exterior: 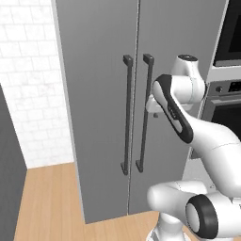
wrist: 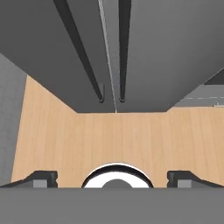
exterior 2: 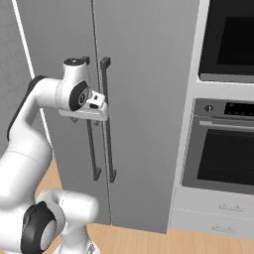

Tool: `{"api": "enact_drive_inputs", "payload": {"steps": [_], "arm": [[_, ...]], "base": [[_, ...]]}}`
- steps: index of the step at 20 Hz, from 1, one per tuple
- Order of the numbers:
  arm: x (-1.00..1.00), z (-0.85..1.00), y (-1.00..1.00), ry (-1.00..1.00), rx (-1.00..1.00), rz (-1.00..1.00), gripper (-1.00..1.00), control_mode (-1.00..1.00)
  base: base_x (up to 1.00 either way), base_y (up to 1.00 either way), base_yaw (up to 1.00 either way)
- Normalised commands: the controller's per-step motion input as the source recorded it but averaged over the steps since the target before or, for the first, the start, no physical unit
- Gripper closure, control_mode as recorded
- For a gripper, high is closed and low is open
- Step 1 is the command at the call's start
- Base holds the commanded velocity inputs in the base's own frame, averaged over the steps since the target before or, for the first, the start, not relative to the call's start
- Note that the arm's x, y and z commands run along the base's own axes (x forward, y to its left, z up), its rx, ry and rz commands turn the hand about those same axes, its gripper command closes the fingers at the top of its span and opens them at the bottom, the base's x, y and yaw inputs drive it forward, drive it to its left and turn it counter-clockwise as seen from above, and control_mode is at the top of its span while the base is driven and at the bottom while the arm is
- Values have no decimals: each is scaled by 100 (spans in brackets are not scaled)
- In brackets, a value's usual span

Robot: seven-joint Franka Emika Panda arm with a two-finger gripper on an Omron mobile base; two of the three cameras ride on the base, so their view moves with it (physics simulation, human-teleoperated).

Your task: Take the strawberry from the fridge and place it on top of the pancake, located on the dining counter.

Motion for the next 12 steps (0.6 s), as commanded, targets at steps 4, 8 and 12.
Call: {"api": "enact_drive_inputs", "payload": {"steps": [4,8,12], "arm": [[50,-7,-10,-13,0,0,-100,-100],[99,-7,-6,-41,0,0,-100,-100],[96,-9,0,-35,0,0,-100,-100]], "base": [[0,0,0],[0,0,0],[0,0,0]]}}
